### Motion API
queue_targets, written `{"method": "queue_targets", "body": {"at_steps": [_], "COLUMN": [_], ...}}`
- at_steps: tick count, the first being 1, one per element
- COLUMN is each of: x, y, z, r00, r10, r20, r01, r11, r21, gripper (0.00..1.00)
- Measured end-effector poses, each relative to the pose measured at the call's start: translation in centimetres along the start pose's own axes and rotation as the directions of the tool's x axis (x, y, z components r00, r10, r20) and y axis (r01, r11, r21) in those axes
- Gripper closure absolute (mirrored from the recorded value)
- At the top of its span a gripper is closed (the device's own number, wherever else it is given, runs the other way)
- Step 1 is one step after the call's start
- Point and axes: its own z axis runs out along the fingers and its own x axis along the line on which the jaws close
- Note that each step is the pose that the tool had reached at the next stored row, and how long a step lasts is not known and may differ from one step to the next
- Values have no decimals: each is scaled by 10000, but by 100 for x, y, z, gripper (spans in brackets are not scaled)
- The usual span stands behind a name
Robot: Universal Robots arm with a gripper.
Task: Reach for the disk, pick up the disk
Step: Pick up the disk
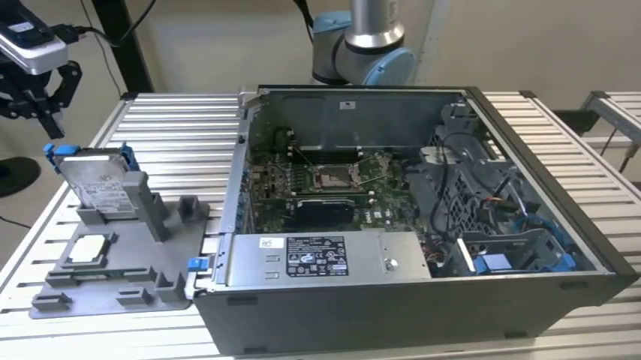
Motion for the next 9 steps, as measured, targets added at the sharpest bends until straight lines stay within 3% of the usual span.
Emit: {"method": "queue_targets", "body": {"at_steps": [4,9], "x": [1,2], "y": [0,1], "z": [1,1], "r00": [9989,9936], "r10": [-476,-1125], "r20": [-16,-42], "r01": [476,1125], "r11": [9989,9936], "r21": [2,4], "gripper": [100,100]}}
